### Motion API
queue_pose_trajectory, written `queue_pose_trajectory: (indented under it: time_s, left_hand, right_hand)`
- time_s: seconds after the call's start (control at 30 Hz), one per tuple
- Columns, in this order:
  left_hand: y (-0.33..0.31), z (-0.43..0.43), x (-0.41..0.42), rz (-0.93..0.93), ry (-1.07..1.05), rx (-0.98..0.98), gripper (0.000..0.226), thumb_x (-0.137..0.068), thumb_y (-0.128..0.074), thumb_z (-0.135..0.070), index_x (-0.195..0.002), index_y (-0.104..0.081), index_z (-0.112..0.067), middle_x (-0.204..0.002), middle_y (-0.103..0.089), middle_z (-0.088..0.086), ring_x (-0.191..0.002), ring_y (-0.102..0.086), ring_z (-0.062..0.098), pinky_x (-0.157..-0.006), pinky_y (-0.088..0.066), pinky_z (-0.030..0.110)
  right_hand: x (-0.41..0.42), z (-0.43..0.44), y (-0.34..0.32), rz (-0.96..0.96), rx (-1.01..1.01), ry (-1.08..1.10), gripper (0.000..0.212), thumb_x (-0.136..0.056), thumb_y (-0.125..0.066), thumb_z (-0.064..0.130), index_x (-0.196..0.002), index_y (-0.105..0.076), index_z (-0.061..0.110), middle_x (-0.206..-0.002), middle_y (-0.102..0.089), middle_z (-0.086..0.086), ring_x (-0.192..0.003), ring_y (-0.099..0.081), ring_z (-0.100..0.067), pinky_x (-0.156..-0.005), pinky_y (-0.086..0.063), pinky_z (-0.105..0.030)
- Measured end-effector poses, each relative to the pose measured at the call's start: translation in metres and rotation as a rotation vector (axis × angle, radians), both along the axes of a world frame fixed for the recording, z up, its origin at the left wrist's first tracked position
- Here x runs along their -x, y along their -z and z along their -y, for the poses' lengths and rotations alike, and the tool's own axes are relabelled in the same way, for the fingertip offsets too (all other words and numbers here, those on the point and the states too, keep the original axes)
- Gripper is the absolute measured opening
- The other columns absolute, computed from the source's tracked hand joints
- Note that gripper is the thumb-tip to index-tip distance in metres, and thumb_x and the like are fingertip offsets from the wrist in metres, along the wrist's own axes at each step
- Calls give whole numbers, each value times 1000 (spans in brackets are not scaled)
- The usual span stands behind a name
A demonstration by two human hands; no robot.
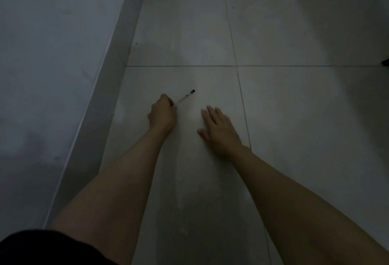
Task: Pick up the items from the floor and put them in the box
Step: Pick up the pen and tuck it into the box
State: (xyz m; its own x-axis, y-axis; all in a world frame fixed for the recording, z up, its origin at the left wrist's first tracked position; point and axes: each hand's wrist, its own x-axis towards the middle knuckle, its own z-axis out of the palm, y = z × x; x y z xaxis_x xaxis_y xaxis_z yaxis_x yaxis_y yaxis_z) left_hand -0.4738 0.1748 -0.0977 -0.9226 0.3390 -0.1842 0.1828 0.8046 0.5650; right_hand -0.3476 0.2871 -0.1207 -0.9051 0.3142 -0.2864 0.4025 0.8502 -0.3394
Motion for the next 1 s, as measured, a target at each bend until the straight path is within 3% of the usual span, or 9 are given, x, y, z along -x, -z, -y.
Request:
queue_pose_trajectory:
  time_s: [0.13, 0.23, 0.33, 0.4, 0.5, 0.7, 0.8, 0.93, 1.0]
  left_hand:
    - [-26, 10, -23, 152, -52, -255, 3, -93, -48, -13, -93, -49, -10, -89, -66, 18, -75, -63, 32, -68, -55, 34]
    - [-67, 17, -52, 237, -10, -437, 4, -93, -52, -11, -90, -52, -9, -67, -57, 8, -51, -50, 17, -39, -39, 10]
    - [-124, 27, -84, 276, 119, -512, 6, -91, -57, -15, -89, -59, -9, -63, -57, 4, -44, -46, 9, -38, -35, 10]
    - [-168, 36, -109, 307, 231, -543, 8, -89, -60, -14, -90, -62, -7, -64, -59, 5, -42, -45, 6, -40, -35, 9]
    - [-232, 49, -155, 306, 411, -558, 9, -86, -64, -15, -90, -66, -8, -65, -62, 6, -40, -44, 0, -43, -36, 8]
    - [-300, 52, -254, 202, 390, -739, 13, -82, -69, -18, -93, -67, -13, -80, -65, 8, -68, -59, 13, -66, -47, 13]
    - [-313, 41, -317, 296, 316, -826, 15, -90, -58, -28, -93, -61, -14, -80, -63, 4, -62, -57, 13, -52, -44, 9]
    - [-317, 25, -422, 451, 393, -800, 23, -95, -45, -28, -86, -61, -15, -75, -63, 0, -61, -55, 14, -57, -39, 23]
    - [-315, 12, -482, 492, 479, -745, 24, -96, -44, -24, -93, -63, -11, -77, -64, 3, -61, -55, 14, -59, -40, 23]
  right_hand:
    - [-20, 13, -28, -113, 189, 150, 61, -98, -38, 40, -150, -21, 13, -159, -17, -7, -147, -15, -22, -120, -14, -34]
    - [-39, 19, -78, -331, 431, 451, 46, -97, -43, 37, -137, -46, 12, -138, -51, -11, -125, -48, -25, -102, -38, -32]
    - [-61, 17, -150, -472, 686, 663, 39, -93, -52, 39, -116, -60, 8, -97, -67, -9, -82, -63, -21, -74, -52, -34]
    - [-86, 16, -200, -522, 797, 660, 32, -91, -57, 35, -105, -62, 7, -76, -63, -6, -60, -57, -17, -54, -48, -27]
    - [-136, 23, -265, -529, 840, 577, 16, -90, -61, 18, -91, -64, 2, -66, -60, -6, -49, -50, -14, -42, -39, -19]
    - [-275, 45, -336, -590, 832, 672, 15, -90, -57, 6, -77, -64, 5, -68, -60, -8, -51, -52, -11, -42, -41, -16]
    - [-367, 60, -356, -655, 844, 813, 16, -93, -53, 6, -84, -66, 5, -72, -60, -6, -56, -53, -11, -46, -43, -15]
    - [-490, 83, -367, -722, 915, 990, 26, -97, -45, 4, -115, -61, -3, -74, -53, -2, -62, -46, -11, -55, -37, -20]
    - [-552, 94, -367, -703, 933, 1044, 26, -98, -43, 5, -110, -65, -1, -75, -53, 0, -64, -45, -10, -56, -37, -21]
